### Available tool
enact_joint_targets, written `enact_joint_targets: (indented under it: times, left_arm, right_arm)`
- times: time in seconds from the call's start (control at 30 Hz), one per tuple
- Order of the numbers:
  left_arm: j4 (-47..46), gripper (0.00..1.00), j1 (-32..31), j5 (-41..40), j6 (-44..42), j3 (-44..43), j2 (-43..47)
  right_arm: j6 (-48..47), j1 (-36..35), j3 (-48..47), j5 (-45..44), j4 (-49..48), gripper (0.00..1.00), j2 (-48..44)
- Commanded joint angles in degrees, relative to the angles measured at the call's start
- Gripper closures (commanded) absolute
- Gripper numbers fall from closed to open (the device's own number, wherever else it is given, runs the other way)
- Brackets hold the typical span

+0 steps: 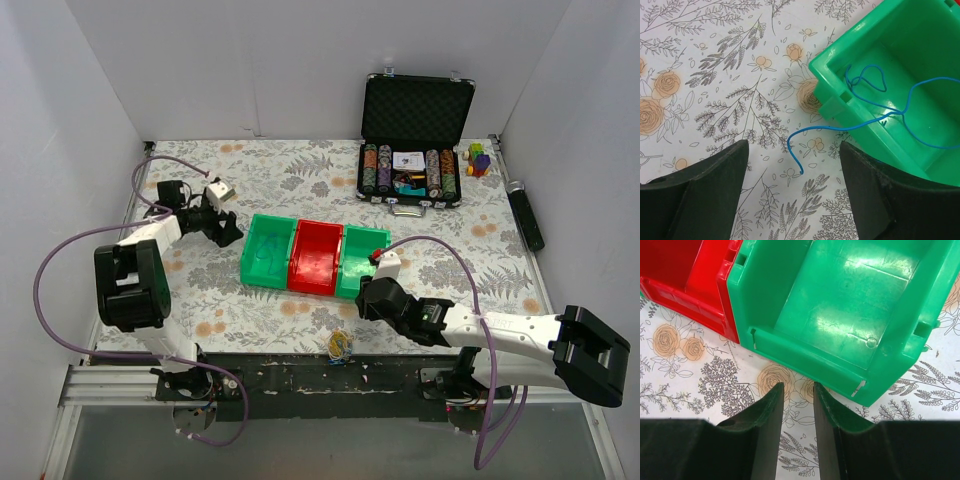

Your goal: Untangle the cables

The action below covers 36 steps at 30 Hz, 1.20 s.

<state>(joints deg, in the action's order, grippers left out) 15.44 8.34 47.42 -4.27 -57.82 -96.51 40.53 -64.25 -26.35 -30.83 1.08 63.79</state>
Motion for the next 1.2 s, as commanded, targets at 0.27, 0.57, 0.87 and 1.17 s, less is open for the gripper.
enact_joint_targets:
  times: [0.27, 0.57, 0.87, 1.17]
  left_arm:
    - [-1.1, 0.36, -2.5, -3.2, -4.9, -1.6, -4.5]
    - [0.1, 0.95, -4.7, -3.3, -4.4, -2.6, -5.2]
    - [-0.8, 1.0, -4.7, -1.5, -0.6, -0.3, 7.4]
    - [-3.1, 1.0, -7.5, 1.6, 1.9, 4.1, 18.2]
  right_arm:
    - [0.3, -0.1, 1.4, 0.3, -3.8, 0.66, -1.6]
    - [0.5, -0.1, 1.7, 1.1, -4.9, 0.68, -1.7]
    - [-0.4, -0.1, 0.9, 1.6, -5.7, 0.69, -0.6]
    - [0.2, -0.1, 1.3, 2.6, -6.7, 0.7, -0.3]
